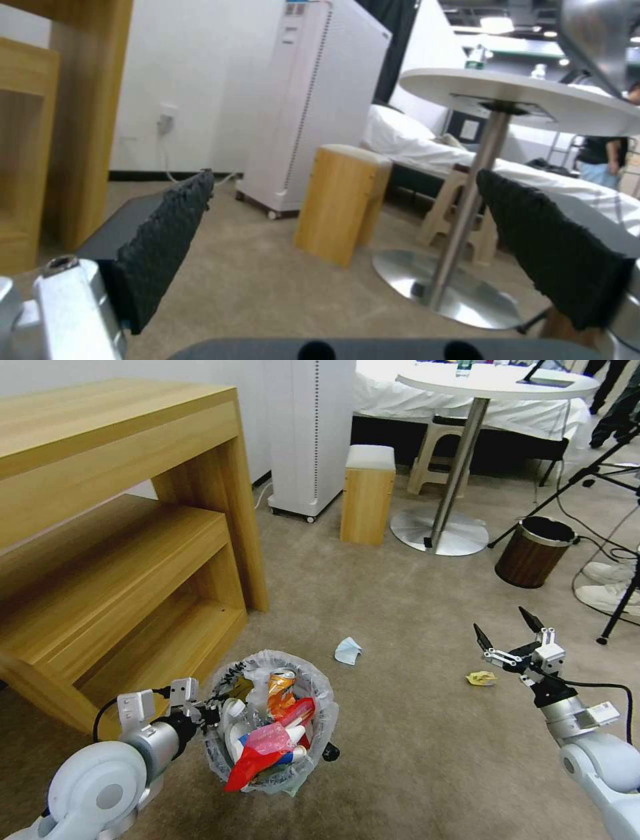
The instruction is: Pick up the trash bin and place the garbage on the floor into it.
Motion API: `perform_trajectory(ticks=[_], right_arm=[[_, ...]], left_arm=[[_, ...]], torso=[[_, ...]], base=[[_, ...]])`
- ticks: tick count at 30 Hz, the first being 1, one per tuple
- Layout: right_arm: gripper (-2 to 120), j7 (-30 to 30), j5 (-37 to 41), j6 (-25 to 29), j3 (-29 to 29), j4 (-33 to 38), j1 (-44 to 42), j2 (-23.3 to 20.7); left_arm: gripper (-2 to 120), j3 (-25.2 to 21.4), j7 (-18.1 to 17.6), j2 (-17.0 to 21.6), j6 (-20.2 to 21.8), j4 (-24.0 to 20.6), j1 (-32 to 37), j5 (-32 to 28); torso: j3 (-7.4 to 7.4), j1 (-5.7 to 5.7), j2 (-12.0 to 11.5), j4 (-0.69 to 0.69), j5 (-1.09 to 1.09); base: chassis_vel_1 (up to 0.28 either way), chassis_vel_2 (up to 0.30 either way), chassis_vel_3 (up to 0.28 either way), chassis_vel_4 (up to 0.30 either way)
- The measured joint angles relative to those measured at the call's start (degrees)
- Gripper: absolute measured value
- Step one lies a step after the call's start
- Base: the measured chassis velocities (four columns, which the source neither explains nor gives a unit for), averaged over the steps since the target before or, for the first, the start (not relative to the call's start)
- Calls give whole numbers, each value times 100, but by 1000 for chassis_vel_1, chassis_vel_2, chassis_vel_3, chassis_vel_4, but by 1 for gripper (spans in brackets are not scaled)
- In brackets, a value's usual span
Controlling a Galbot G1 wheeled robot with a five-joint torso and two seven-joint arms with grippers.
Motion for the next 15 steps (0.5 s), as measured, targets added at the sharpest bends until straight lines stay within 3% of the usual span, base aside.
perform_trajectory(ticks=[15], right_arm=[[100,30,13,-13,10,-44,12,36]], left_arm=[[0,35,24,-100,-11,25,-10,184]], torso=[[0,0,0,1,0]], base=[[-23,-19,-23,-23]])
